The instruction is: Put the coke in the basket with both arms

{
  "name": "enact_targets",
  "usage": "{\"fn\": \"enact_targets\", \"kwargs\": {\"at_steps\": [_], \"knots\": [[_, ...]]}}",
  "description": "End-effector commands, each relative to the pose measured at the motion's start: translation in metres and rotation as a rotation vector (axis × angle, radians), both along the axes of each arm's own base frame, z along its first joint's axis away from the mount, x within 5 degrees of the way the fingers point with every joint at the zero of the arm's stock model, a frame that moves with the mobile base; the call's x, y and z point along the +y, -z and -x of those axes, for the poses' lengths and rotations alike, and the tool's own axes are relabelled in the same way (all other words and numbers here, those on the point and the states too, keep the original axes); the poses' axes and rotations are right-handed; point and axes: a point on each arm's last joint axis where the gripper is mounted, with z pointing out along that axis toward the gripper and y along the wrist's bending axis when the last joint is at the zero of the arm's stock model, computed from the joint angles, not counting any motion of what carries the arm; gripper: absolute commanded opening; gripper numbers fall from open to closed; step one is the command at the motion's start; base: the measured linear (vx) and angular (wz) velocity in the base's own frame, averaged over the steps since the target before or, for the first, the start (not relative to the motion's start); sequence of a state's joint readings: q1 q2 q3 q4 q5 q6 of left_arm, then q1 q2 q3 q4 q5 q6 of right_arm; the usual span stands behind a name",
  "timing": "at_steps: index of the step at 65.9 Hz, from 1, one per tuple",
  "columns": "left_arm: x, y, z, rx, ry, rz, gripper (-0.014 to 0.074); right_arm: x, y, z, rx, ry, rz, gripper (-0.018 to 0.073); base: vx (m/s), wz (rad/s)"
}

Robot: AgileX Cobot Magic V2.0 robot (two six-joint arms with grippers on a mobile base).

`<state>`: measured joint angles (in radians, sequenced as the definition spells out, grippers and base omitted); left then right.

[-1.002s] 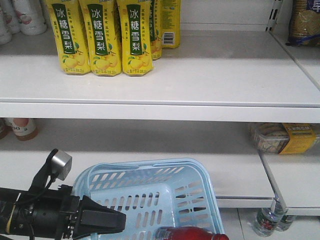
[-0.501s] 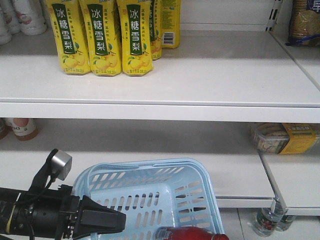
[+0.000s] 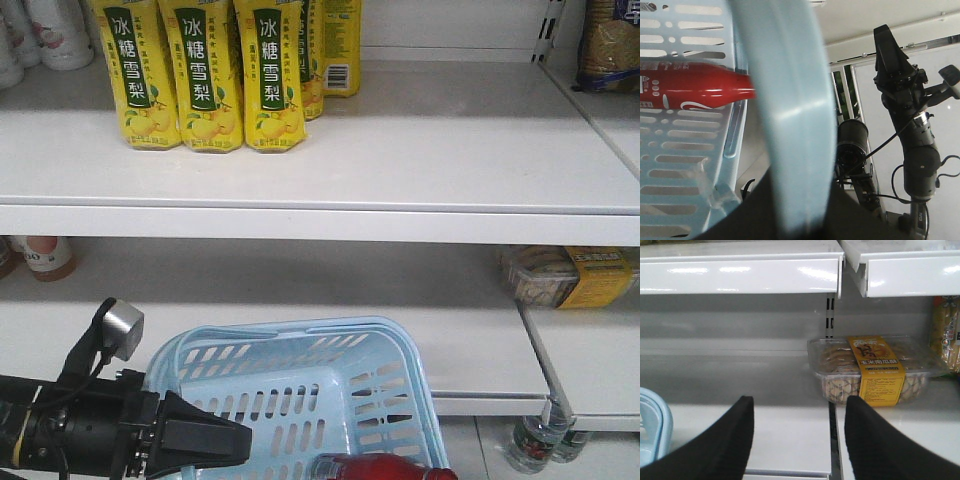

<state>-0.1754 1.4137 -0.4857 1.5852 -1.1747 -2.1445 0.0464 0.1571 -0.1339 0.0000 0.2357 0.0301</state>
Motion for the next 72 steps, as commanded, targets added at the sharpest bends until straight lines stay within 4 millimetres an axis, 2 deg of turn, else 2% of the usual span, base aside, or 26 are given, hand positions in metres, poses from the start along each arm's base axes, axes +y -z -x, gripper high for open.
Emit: {"fn": "enact_targets", "kwargs": {"at_steps": [1, 5, 9, 12, 72], "knots": [[-0.0048, -0.0281, 0.0057, -0.019, 0.074, 0.214, -0.0006, -0.0004, -0.0159, -0.0015, -0.100, 0.005, 0.005, 0.0289, 0.00, 0.00], [-0.0048, -0.0281, 0.0057, -0.019, 0.074, 0.214, -0.0006, -0.0004, -0.0159, -0.0015, -0.100, 0.005, 0.005, 0.0201, 0.00, 0.00], [-0.0048, -0.0281, 0.0057, -0.019, 0.074, 0.214, -0.0006, -0.0004, -0.0159, -0.0015, -0.100, 0.005, 0.005, 0.0057, 0.00, 0.00], [-0.0048, -0.0281, 0.0057, -0.019, 0.074, 0.214, -0.0006, -0.0004, -0.0159, -0.0015, -0.100, 0.005, 0.005, -0.0013, 0.00, 0.00], [-0.0049, -0.0289, 0.0064, -0.018, 0.076, 0.214, -0.0006, -0.0002, -0.0159, -0.0015, -0.100, 0.005, -0.005, -0.0009, 0.00, 0.00]]}}
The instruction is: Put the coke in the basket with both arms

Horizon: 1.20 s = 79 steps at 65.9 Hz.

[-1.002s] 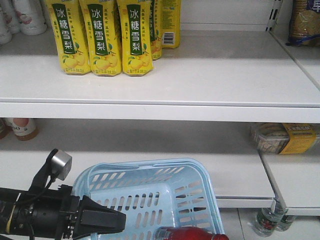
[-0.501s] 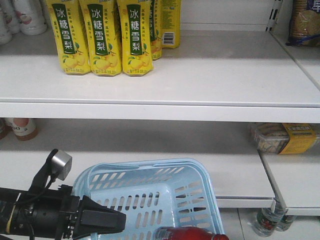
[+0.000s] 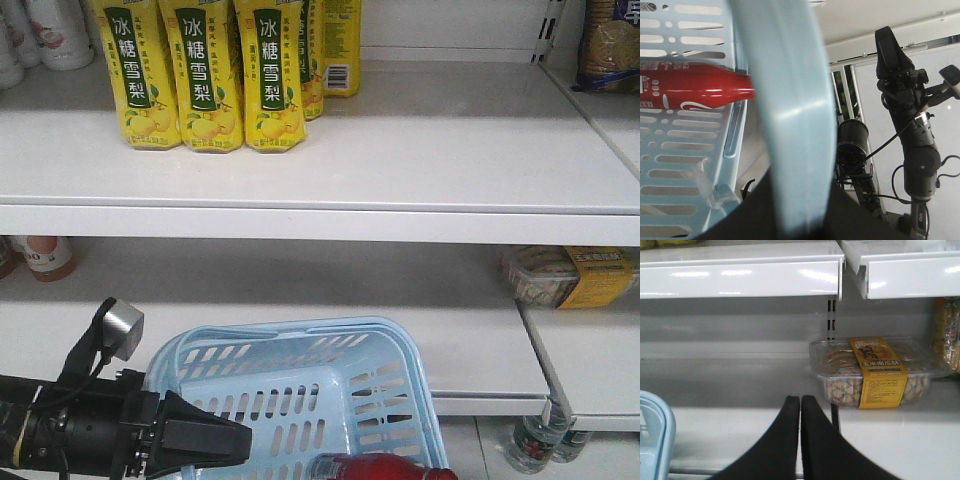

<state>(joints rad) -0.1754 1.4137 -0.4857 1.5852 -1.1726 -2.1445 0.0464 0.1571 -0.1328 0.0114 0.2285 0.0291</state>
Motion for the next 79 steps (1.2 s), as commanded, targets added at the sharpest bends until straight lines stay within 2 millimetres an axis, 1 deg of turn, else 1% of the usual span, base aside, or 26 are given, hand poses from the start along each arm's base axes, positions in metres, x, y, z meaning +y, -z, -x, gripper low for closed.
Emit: {"fn": "enact_targets", "kwargs": {"at_steps": [1, 7, 18, 31, 44, 63, 73, 79], "knots": [[-0.005, -0.030, 0.007, -0.023, 0.079, 0.216, -0.0006, 0.000, -0.016, -0.001, -0.094, 0.006, 0.006, -0.0009, 0.00, 0.00], [-0.004, -0.039, 0.014, -0.072, 0.086, 0.222, -0.0006, 0.000, -0.016, -0.001, -0.094, 0.006, 0.006, -0.0009, 0.00, 0.00], [-0.003, -0.062, 0.032, -0.207, 0.096, 0.221, -0.0006, 0.000, -0.016, -0.001, -0.094, 0.006, 0.006, -0.0009, 0.00, 0.00], [0.002, -0.077, 0.053, -0.355, 0.117, 0.165, -0.0006, 0.000, -0.016, -0.001, -0.094, 0.006, 0.006, -0.0009, 0.00, 0.00], [0.007, -0.092, 0.068, -0.496, 0.052, 0.128, -0.0006, 0.000, -0.016, -0.001, -0.094, 0.006, 0.006, -0.0009, 0.00, 0.00], [0.016, -0.098, 0.091, -0.638, -0.036, 0.082, -0.0006, 0.000, -0.016, -0.001, -0.093, 0.006, 0.006, -0.0010, 0.00, 0.00], [0.019, -0.103, 0.098, -0.693, -0.066, 0.078, -0.0006, 0.000, -0.016, -0.001, -0.093, 0.006, 0.006, -0.0010, 0.00, 0.00], [0.020, -0.103, 0.099, -0.707, -0.090, 0.068, -0.0006, 0.000, -0.016, -0.001, -0.093, 0.006, 0.006, -0.0010, 0.00, 0.00]]}}
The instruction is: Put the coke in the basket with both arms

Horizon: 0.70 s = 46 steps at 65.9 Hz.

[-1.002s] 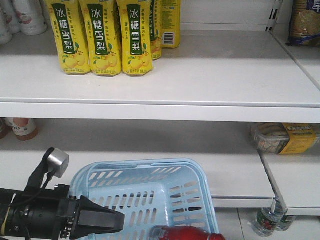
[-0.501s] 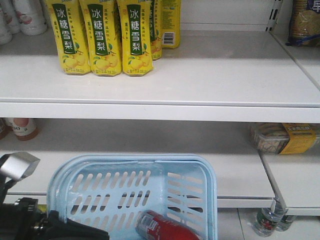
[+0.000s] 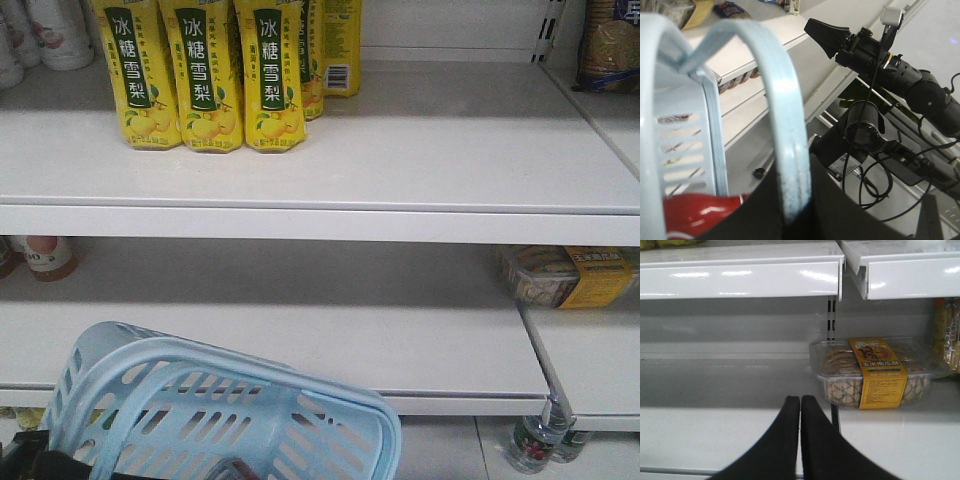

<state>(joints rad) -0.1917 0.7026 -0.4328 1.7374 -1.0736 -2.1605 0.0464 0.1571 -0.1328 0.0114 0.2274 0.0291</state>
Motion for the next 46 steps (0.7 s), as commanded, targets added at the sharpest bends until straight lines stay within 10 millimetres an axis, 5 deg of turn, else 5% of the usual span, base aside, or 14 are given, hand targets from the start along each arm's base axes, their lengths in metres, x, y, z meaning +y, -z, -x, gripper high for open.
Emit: {"fn": "enact_targets", "kwargs": {"at_steps": [1, 24, 46], "knots": [[0.000, -0.020, 0.000, -0.035, -0.048, 0.143, -0.0006, 0.000, -0.015, -0.001, -0.092, 0.006, 0.006, -0.0010, 0.00, 0.00], [0.009, 0.007, -0.016, 0.047, -0.298, 0.222, -0.0006, 0.000, -0.015, -0.001, -0.092, 0.006, 0.006, -0.0010, 0.00, 0.00], [0.021, 0.002, -0.028, -0.428, -0.459, 0.173, -0.0006, 0.000, -0.016, -0.001, -0.093, 0.006, 0.006, -0.0010, 0.00, 0.00]]}}
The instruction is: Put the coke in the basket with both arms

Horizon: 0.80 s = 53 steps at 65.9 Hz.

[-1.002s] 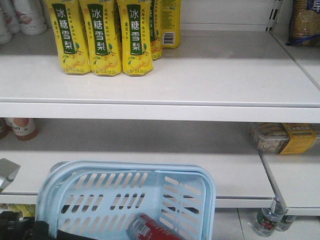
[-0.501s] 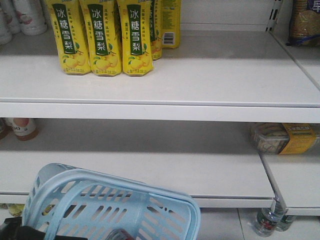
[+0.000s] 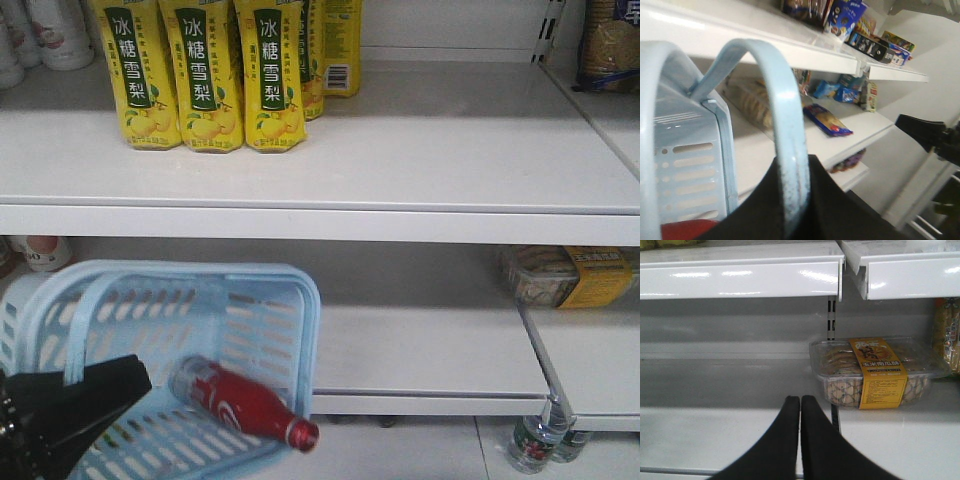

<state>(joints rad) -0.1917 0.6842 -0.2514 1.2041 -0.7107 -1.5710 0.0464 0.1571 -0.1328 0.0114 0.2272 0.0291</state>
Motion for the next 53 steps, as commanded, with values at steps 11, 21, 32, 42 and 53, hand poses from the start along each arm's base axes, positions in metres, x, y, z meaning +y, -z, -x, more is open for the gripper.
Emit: {"fn": "enact_targets", "kwargs": {"at_steps": [11, 21, 32, 42, 53], "knots": [[0.011, -0.025, -0.011, -0.270, -0.178, -0.033, -0.0006, 0.000, -0.015, -0.001, -0.093, 0.006, 0.006, -0.0010, 0.00, 0.00], [0.019, -0.022, -0.017, -0.306, -0.289, -0.143, -0.0006, 0.000, -0.015, -0.001, -0.093, 0.006, 0.006, -0.0010, 0.00, 0.00], [0.030, -0.019, -0.023, -0.329, -0.418, -0.262, -0.0006, 0.000, -0.015, -0.001, -0.093, 0.006, 0.006, -0.0010, 0.00, 0.00], [0.038, -0.008, -0.018, -0.359, -0.487, -0.352, -0.0006, 0.000, -0.015, -0.001, -0.093, 0.006, 0.006, -0.0010, 0.00, 0.00], [0.043, 0.009, 0.001, -0.438, -0.504, -0.465, -0.0006, 0.000, -0.015, -0.001, -0.093, 0.006, 0.006, -0.0010, 0.00, 0.00]]}}
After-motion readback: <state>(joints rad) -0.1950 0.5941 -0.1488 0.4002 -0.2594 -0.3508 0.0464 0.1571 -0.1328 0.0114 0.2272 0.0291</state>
